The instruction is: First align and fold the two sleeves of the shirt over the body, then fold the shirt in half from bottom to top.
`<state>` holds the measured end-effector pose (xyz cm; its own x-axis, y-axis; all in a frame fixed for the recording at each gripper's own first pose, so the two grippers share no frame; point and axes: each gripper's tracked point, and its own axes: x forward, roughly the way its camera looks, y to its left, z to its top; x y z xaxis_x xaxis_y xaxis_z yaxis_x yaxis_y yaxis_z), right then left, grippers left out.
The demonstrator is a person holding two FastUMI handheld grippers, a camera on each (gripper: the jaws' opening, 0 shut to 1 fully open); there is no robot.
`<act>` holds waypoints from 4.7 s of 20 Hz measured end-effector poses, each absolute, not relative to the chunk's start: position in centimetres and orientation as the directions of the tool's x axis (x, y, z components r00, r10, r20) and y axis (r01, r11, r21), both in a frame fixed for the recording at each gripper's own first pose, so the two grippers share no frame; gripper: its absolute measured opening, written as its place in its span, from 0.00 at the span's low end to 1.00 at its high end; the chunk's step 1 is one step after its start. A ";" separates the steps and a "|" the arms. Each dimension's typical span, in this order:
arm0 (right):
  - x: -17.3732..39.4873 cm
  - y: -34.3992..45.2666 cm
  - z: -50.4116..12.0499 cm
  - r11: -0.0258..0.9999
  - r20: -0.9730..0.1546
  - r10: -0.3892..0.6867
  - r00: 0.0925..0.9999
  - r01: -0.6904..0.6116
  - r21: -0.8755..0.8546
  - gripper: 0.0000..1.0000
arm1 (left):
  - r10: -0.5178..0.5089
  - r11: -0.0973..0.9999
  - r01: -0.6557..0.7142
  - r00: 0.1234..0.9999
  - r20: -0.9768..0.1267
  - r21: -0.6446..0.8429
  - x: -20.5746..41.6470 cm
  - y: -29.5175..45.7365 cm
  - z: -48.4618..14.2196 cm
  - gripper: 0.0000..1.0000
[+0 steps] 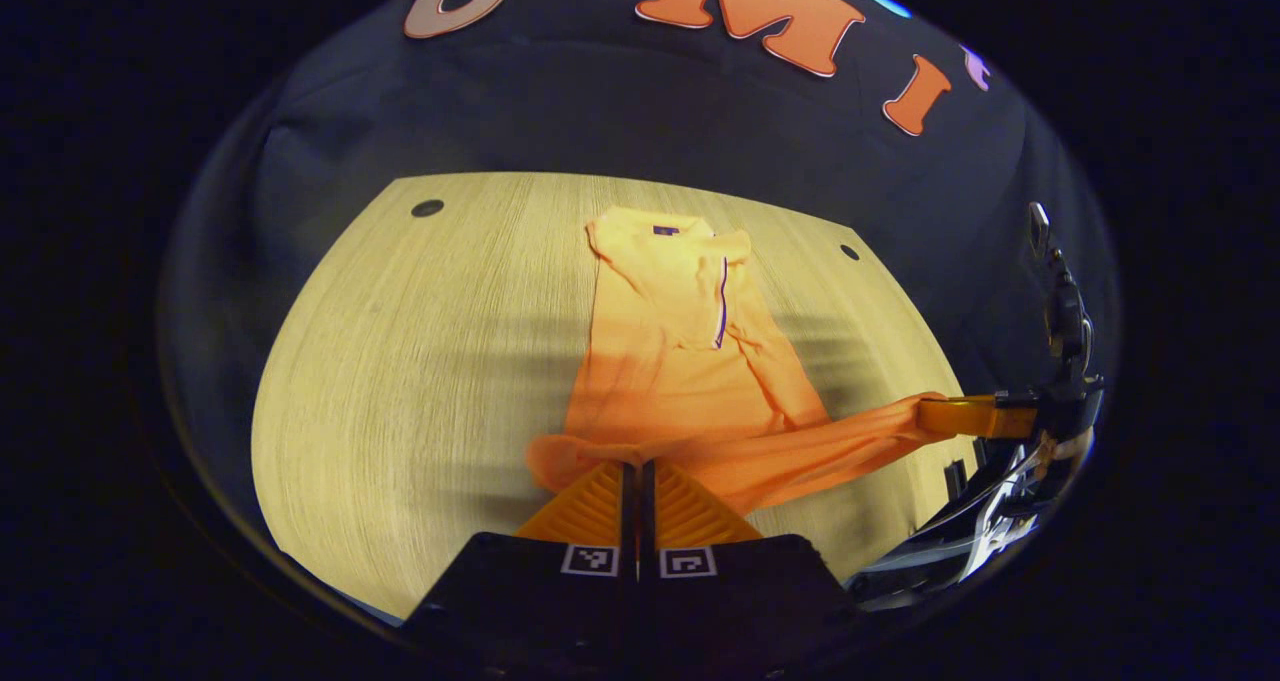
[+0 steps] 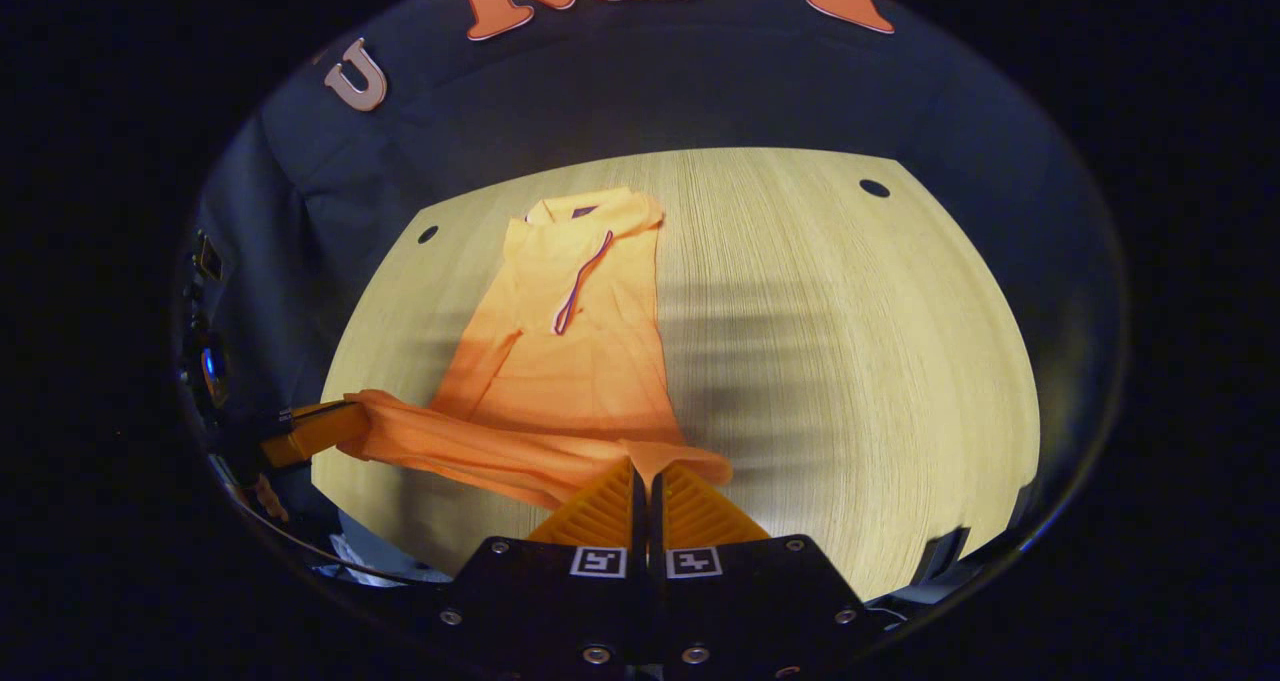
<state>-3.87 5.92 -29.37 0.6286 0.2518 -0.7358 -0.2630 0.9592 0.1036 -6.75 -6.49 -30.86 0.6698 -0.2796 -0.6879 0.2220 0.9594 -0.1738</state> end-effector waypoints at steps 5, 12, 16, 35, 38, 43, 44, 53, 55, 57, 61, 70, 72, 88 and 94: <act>2.1 7.2 -26.9 0.956 -0.693 0.266 0.671 -0.278 0.098 0.00 | -0.287 0.957 0.234 0.699 -0.655 -0.170 -0.9 -6.7 -28.7 0.00; 10.4 8.6 -24.8 0.957 -0.656 0.260 0.708 -0.278 0.079 0.00 | -0.276 0.958 0.265 0.744 -0.609 -0.111 8.6 -7.2 -26.7 0.00; 15.5 8.8 -24.3 0.964 -0.647 0.239 0.724 -0.255 0.071 0.00 | -0.279 0.959 0.254 0.754 -0.595 -0.128 13.6 -7.9 -26.7 0.01; 27.3 9.8 -29.1 0.986 -0.629 0.143 0.764 -0.161 0.029 0.85 | -0.101 0.991 0.132 0.779 -0.619 0.005 25.8 -6.2 -32.6 0.59; 26.9 9.6 -27.7 0.987 -0.602 0.148 0.785 -0.155 0.040 0.98 | -0.080 0.993 0.112 0.838 -0.539 0.027 26.2 -6.0 -30.0 0.98; 24.6 9.9 -22.2 0.981 -0.487 0.181 0.855 -0.195 0.022 0.98 | -0.064 0.993 0.098 0.911 -0.407 0.065 25.5 -7.1 -24.4 0.98; 24.0 9.8 -20.6 0.981 -0.451 0.177 0.875 -0.195 0.006 0.98 | -0.071 0.993 0.101 0.923 -0.378 0.060 24.8 -7.4 -22.7 0.99; 15.0 9.5 -8.8 0.958 -0.202 0.286 0.937 -0.285 0.037 0.97 | -0.083 0.996 0.085 0.985 -0.150 0.005 15.2 -10.1 -10.9 0.98; 13.1 8.4 -6.6 0.958 -0.156 0.286 0.945 -0.284 0.035 0.98 | -0.077 0.997 0.078 0.991 -0.106 0.013 13.0 -10.5 -9.0 0.98; 11.0 7.3 -5.4 0.956 -0.115 0.294 0.949 -0.292 0.036 0.97 | -0.079 0.997 0.079 0.993 -0.087 -0.007 10.9 -10.8 -8.1 0.98; 7.4 6.2 -1.9 0.947 0.029 0.317 0.948 -0.318 0.049 0.98 | -0.048 0.999 0.048 0.999 0.005 -0.019 6.9 -10.1 -5.7 0.98; 1.6 6.0 -0.3 0.945 0.089 0.308 0.947 -0.315 0.082 1.00 | -0.022 1.000 0.024 0.997 0.076 -0.019 -0.3 -7.9 -3.4 0.98; 0.2 6.1 -0.6 0.950 0.087 0.293 0.952 -0.300 0.085 0.96 | -0.045 0.998 0.047 0.997 0.070 -0.036 -1.9 -7.6 -3.3 0.98; -8.7 7.7 -3.5 0.961 0.064 0.269 0.961 -0.272 0.044 0.97 | -0.073 0.996 0.078 0.993 0.097 -0.041 -9.4 -3.3 -3.0 0.98; -8.6 7.2 -3.5 0.956 0.053 0.290 0.956 -0.292 0.041 0.96 | -0.034 0.998 0.039 0.995 0.099 -0.052 -10.0 -2.9 -2.6 0.98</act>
